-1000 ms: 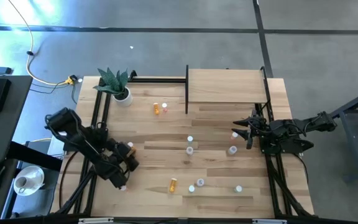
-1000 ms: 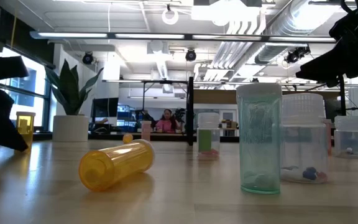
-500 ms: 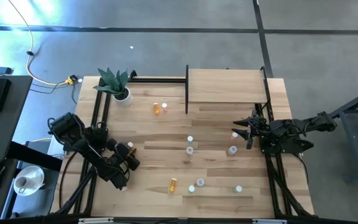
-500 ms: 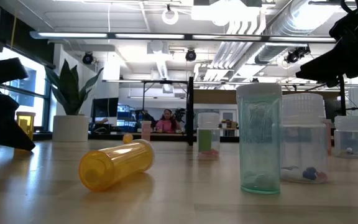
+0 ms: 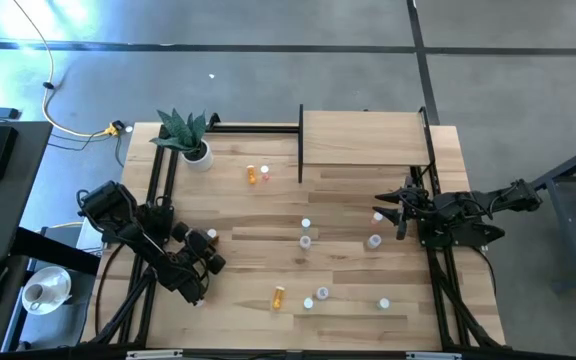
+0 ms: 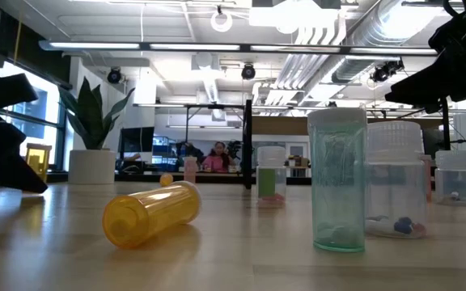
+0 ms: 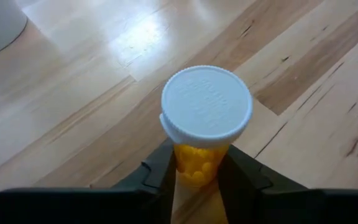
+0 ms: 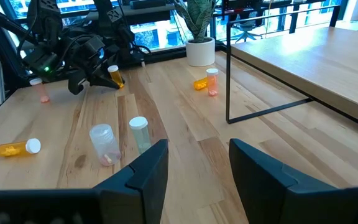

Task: Pick and place medicine bottles onto shelf by color
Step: Put the left yellow pill bottle on the shelf

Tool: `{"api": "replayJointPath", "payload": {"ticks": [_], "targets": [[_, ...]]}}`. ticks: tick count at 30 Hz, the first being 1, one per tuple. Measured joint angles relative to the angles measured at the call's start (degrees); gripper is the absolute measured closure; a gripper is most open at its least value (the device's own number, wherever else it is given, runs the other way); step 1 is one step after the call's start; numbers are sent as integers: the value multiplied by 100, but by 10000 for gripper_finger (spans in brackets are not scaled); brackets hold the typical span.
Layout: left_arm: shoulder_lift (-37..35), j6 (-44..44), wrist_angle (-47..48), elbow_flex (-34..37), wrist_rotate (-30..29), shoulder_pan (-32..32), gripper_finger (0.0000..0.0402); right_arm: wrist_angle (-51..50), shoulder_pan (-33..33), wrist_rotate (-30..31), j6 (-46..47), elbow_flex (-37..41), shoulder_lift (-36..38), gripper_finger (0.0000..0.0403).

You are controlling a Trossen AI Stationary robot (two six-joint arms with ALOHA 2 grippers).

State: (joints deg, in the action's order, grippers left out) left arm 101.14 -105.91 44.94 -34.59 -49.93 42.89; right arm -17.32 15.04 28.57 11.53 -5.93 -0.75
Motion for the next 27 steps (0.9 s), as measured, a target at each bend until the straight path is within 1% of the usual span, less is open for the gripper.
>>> {"api": "replayJointPath", "payload": {"ticks": [3, 5, 10, 19, 23, 27], "targets": [[0, 14, 3, -55, 0, 0, 313, 0, 1, -1, 0, 0, 0, 242], [-41, 182, 10, -137, -2, -43, 312, 0, 0, 1, 0, 0, 0, 242], [-275, 1001, 35, -370, -15, -360, 312, 2, 0, 0, 0, 0, 2, 242], [-1225, 3153, -101, -727, 83, -1336, 312, 0, 0, -1, 0, 0, 0, 242], [-1735, 4286, -506, -732, 125, -1809, 312, 0, 1, 0, 0, 0, 0, 242], [-2194, 5566, -1005, -730, 459, -2285, 312, 0, 1, -1, 0, 0, 0, 242]]}}
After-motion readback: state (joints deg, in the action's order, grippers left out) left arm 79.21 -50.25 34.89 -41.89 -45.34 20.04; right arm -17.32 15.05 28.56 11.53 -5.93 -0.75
